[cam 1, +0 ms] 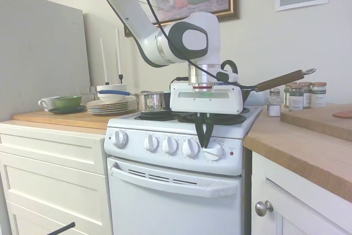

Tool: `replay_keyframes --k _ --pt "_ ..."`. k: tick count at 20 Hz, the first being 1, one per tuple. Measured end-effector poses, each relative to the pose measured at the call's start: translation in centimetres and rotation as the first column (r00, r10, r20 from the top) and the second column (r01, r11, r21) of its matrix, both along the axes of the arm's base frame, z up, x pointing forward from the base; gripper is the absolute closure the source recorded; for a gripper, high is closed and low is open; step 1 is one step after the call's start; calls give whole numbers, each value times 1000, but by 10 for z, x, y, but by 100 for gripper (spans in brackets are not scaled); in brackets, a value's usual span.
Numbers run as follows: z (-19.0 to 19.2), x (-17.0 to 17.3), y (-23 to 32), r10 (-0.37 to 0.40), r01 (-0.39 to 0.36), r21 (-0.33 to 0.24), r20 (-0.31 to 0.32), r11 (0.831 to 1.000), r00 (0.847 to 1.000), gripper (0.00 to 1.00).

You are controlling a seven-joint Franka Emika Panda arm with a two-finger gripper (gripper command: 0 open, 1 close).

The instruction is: Turn on the stove on the bottom right

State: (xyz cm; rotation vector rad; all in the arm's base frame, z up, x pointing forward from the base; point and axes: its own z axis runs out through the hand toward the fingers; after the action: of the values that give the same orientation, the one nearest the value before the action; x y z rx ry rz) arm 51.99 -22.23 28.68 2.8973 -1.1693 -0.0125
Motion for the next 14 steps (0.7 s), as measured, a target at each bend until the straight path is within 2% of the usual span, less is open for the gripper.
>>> replay_keyframes --k 5,14 --pt "-21 -5 5 -13 13 16 -11 1000 1000 100" --pt "-34 -13 -10 -39 40 27 -19 999 999 100"
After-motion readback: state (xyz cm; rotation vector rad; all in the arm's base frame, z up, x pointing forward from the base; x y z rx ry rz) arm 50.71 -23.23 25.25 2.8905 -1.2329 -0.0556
